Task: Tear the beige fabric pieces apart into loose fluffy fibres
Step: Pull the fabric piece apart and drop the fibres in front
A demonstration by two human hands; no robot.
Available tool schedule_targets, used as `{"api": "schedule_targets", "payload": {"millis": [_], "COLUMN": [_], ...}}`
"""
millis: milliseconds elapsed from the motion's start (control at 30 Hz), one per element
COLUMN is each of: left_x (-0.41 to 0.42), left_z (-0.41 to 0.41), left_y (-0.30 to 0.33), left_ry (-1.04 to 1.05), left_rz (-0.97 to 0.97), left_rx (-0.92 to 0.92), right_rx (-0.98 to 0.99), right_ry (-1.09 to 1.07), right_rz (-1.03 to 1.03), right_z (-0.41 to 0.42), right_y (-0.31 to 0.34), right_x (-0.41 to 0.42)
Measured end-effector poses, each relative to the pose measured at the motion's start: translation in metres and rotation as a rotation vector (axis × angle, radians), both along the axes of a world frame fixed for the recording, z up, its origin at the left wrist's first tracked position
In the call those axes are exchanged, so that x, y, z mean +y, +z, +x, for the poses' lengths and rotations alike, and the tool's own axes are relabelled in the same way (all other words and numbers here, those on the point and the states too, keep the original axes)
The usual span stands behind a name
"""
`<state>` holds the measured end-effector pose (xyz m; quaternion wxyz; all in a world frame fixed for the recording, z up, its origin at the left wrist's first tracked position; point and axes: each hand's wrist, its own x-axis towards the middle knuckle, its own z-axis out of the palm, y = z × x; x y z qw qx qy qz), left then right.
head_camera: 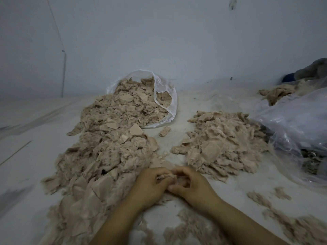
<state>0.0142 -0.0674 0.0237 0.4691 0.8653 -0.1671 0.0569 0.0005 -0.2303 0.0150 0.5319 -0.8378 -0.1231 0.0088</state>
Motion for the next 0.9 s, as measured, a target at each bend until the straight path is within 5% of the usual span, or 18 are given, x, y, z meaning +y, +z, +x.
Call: {"api": "schedule_targets", "payload": {"millis": [200,433,533,667,800,900], "left_x": [0.000,0.002,0.006,0.008,0.007,0.008], "left_z": [-0.003,-0.003,-0.002,0.001,0.002,0.004], "left_y": [0.006,0.003,0.003,0.003,0.001,-0.001], "left_ry": [-0.031,0.092,0.105,0.108,0.011,-0.077], "left_rz": [-0.289,0.138,0.262,0.228,0.205,0.270], "left_rx": [0.086,-0.265,-0.400,-0.320,-0.221,-0.213], "right_rx": [0.100,-0.191,-0.235,-0.331,-0.270,-0.333], "right_ry": [-0.072,-0.014,-0.090,-0.118,0.127,0.099], "right_rz": [0.309,-0.453,-0.387,-0.194,-0.526,-0.409], "right_z": [0.000,0.005,0.007,0.000,-0.004,-0.002], "right_y": [0.001,-0.001,-0.003,-0.001,-0.003,0.000], "right_x": [-0.004,-0.003,-0.002,-0.008,0.005,0.002]}}
